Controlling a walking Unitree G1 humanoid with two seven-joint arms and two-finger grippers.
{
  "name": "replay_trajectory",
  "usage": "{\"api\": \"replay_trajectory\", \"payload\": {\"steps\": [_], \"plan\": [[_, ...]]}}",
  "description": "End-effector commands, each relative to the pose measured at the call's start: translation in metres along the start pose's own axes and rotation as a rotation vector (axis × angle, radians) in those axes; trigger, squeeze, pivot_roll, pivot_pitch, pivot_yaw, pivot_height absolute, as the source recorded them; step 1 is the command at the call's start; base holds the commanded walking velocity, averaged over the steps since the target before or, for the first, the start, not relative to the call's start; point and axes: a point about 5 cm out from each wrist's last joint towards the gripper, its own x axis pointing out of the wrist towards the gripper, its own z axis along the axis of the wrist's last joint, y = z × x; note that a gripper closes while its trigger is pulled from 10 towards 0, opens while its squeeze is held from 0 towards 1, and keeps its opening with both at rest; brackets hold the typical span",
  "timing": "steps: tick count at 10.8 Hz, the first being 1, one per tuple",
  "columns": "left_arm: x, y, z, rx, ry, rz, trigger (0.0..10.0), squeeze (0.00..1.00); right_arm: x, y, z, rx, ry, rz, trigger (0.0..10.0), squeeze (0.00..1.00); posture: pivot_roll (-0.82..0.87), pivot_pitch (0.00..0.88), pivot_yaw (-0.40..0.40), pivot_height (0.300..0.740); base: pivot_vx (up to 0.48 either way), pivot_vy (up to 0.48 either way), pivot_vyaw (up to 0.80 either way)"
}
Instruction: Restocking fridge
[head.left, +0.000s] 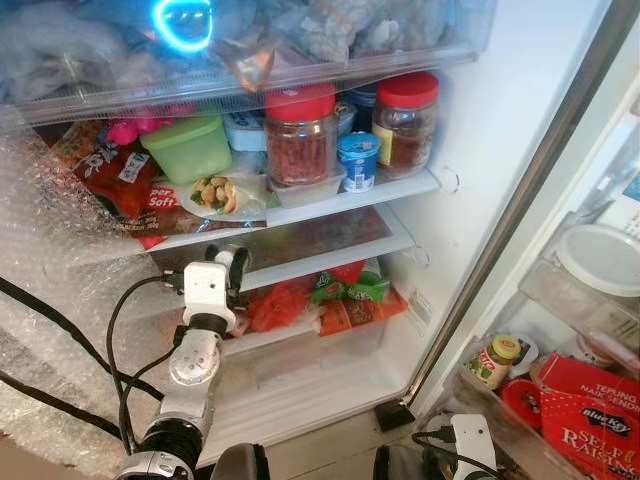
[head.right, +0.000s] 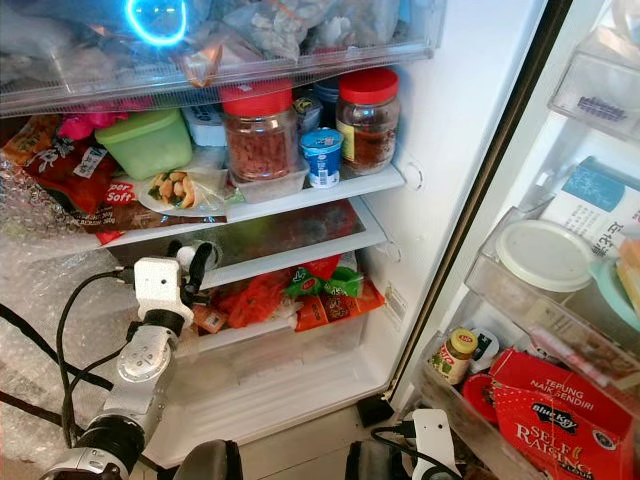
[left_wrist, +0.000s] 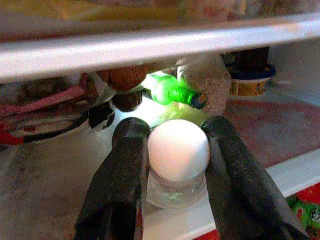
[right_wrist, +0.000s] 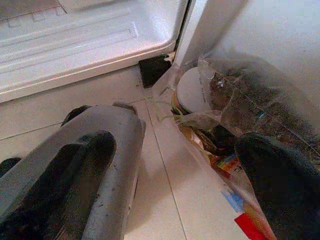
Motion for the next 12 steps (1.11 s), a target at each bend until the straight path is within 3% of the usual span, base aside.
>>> {"api": "replay_trajectory", "payload": {"steps": [1,3,6,8,9,10,12], "plan": [[-0.015,0.000,-0.026,-0.007,0.149,-0.005,10.0,0.00,-0.003,-0.001,-0.015,-0.017,0.059,0.005,10.0,0.00,-0.05,0.032,-0.005,0.622,0.000,0.000,0.00],[-0.025,0.003,-0.037,-0.006,0.206,0.013,10.0,0.00,-0.003,0.000,-0.015,-0.019,0.061,0.009,10.0,0.00,-0.05,0.036,-0.004,0.622,0.000,0.000,0.00],[-0.026,0.003,-0.046,0.017,0.286,0.025,10.0,0.00,-0.003,0.000,-0.015,-0.019,0.063,0.009,10.0,0.00,-0.06,0.036,0.000,0.622,0.000,0.000,0.00],[-0.010,0.007,-0.037,-0.032,0.275,0.075,10.0,0.00,-0.003,0.000,-0.015,-0.017,0.063,0.010,10.0,0.00,-0.06,0.035,0.000,0.622,0.000,0.000,0.00],[0.000,0.011,-0.031,-0.008,0.263,0.075,10.0,0.00,-0.003,-0.001,-0.015,-0.017,0.063,0.009,10.0,0.00,-0.06,0.037,-0.002,0.622,0.000,0.000,0.00],[0.009,0.021,-0.028,-0.052,0.292,0.132,10.0,0.00,-0.003,-0.001,-0.015,-0.020,0.064,0.011,10.0,0.00,-0.05,0.038,-0.004,0.622,0.000,0.000,0.00],[0.013,0.023,-0.025,-0.063,0.295,0.148,10.0,0.00,-0.003,-0.001,-0.015,-0.021,0.065,0.012,10.0,0.00,-0.05,0.038,-0.004,0.622,0.000,0.000,0.00]]}}
